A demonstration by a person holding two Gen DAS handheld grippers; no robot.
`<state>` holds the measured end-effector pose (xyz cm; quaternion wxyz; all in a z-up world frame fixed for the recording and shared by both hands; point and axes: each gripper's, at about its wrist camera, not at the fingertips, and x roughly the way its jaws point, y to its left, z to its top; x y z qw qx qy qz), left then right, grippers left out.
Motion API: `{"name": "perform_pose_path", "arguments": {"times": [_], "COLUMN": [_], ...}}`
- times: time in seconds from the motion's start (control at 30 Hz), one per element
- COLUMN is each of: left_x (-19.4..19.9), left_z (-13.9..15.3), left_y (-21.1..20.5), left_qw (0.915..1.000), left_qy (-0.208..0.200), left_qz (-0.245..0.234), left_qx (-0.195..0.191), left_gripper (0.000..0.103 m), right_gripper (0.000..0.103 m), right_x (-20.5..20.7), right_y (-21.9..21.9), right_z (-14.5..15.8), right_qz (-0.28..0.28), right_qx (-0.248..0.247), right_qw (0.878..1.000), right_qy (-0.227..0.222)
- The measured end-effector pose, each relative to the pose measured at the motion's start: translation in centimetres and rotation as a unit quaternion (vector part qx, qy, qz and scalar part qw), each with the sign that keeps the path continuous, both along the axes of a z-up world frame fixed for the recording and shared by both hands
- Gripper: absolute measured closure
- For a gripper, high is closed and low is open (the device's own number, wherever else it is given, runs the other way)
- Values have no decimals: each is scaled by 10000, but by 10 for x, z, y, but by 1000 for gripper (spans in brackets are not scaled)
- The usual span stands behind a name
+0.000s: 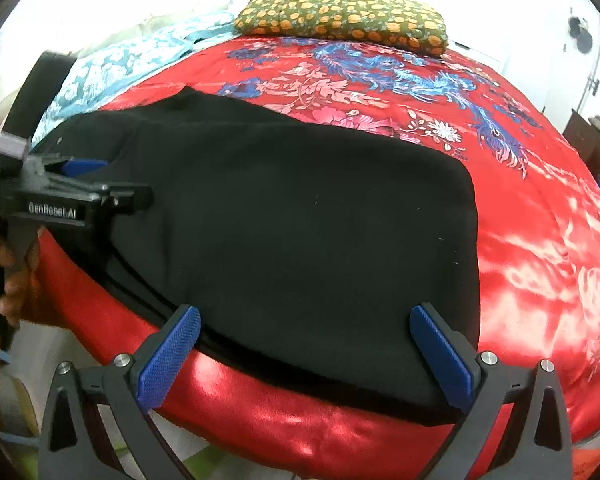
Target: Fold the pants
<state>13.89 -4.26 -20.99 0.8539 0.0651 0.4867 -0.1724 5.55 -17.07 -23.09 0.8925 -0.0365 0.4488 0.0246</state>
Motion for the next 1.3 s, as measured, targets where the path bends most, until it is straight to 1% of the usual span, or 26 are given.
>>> {"name": "perform_pose_path", "arguments": {"times": [0.03,0.13,0.2,0.33,0.47,0.53,0.67,0.73,0.8,0.9,0.97,1.07,1.17,1.2,1.27,1.3], "left_x": [0,0,0,-1,-1,0,2,2,0,-3,-6,-7,-2,1,13,19], "left_z": [0,0,0,0,0,1,4,8,17,35,49,62,72,76,87,94], "left_y": [0,0,-1,-1,-1,-1,0,0,3,12,23,44,78,92,138,172], "left_qw": [10000,10000,10000,10000,10000,10000,9998,9998,9997,9986,9977,9972,9961,9956,9909,9848], "left_qy": [5,17,22,-11,-19,13,154,213,186,56,-91,-257,-243,-201,-127,-153], "left_qz": [-8,-23,-24,-15,-30,-55,-88,-23,48,135,220,436,666,727,1060,1383], "left_qx": [1,15,16,10,7,0,-5,-16,-150,-504,-637,-559,-522,-562,-826,-1036], "left_gripper": [0,0,1,0,0,0,1,1,1,1,1,1,1,1,1,1], "right_gripper": [0,0,0,0,0,0,0,0,0,0,0,0,0,0,0,0], "right_x": [-1,-2,-4,-7,-4,-6,-15,-18,-18,-14,-11,-9,-10,-9,-9,-8], "right_y": [2,14,18,14,15,13,9,5,-1,-12,-19,-22,-23,-24,-25,-26], "right_z": [-1,-4,-6,-5,2,11,46,57,61,58,56,57,60,60,60,60], "right_qz": [39,117,152,264,421,480,511,478,368,86,-58,-75,-13,-5,1,11], "right_qx": [-92,-588,-726,-677,-724,-556,-332,-243,-115,229,392,334,333,356,371,363], "right_qw": [9999,9982,9972,9973,9963,9973,9963,9948,9947,9962,9966,9968,9962,9961,9961,9961], "right_qy": [11,98,109,72,208,94,-608,-870,-955,-838,-716,-718,-800,-809,-807,-799]}}
